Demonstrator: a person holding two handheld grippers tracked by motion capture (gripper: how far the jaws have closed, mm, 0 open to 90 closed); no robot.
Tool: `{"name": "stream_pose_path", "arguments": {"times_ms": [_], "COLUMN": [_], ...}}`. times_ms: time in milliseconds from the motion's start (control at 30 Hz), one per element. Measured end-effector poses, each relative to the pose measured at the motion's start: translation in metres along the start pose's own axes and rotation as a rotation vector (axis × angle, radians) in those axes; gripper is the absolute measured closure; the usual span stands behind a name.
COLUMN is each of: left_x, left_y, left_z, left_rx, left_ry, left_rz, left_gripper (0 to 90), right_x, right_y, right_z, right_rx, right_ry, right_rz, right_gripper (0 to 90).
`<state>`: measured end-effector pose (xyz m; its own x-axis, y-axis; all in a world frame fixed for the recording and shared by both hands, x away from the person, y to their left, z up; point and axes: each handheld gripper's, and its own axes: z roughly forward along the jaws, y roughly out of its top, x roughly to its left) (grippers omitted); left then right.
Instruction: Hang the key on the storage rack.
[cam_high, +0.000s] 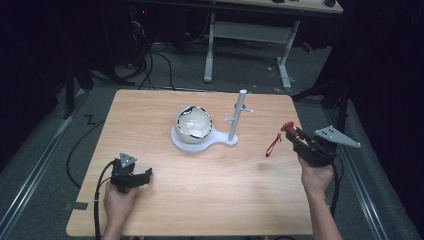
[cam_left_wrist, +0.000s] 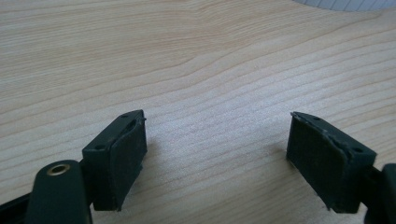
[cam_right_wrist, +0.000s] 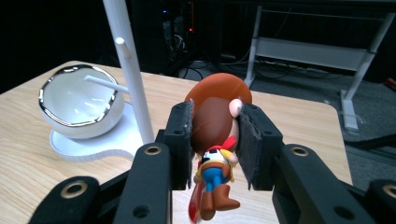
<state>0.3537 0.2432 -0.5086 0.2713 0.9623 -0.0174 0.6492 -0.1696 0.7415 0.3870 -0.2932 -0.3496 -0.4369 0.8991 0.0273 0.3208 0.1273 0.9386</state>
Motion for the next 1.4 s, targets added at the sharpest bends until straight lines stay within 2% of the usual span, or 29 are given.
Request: {"name": "stream_pose_path", "arguments": {"times_ms": [333,900,1400], "left_x": [0.0,0.0,0.0], "left_y": [0.0,0.0,0.0], "left_z": [0.0,0.0,0.0], "left_rx": [-0.001,-0.001,-0.002], "left_ry": [-0.001,-0.001,-0.003], "left_rz": [-0.001,-0.002,-0.003], "left_gripper": [20.4,20.5,20.4], "right_x": [0.01,0.032,0.044], "right_y": [0.011,0.03,0.047], "right_z": [0.003,0.02,0.03], "right_rx": [-0.012,-0.024,-0.034], "right_ry": [0.03,0.089,0.113], "right_rz": [-0.013,-0.049,-0.073], "right_gripper": [67.3,67.3,67.4]}}
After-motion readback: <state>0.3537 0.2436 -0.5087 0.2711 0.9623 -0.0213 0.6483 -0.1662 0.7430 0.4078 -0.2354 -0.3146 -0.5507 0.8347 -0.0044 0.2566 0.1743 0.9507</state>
